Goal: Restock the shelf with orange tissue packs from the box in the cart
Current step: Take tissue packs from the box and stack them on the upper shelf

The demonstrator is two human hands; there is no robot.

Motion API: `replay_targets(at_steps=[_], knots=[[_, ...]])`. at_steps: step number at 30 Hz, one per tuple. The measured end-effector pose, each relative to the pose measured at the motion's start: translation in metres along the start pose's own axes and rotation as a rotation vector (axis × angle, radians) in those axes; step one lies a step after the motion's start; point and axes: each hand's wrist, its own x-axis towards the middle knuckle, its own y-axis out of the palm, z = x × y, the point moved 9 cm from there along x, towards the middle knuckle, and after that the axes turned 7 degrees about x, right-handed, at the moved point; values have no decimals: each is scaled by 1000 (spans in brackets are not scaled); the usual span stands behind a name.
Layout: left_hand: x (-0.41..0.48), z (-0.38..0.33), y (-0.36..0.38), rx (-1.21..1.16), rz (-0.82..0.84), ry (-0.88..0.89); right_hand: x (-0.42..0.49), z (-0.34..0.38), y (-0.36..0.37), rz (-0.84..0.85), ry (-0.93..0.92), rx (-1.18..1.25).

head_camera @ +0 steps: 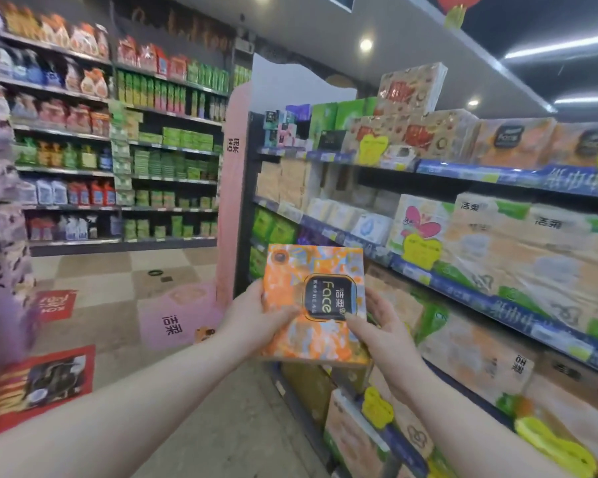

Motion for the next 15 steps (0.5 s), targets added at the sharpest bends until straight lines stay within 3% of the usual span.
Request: replay_targets(at_steps=[15], knots=[[240, -143, 143, -39, 62, 251, 219, 42, -163, -226, -161, -66]])
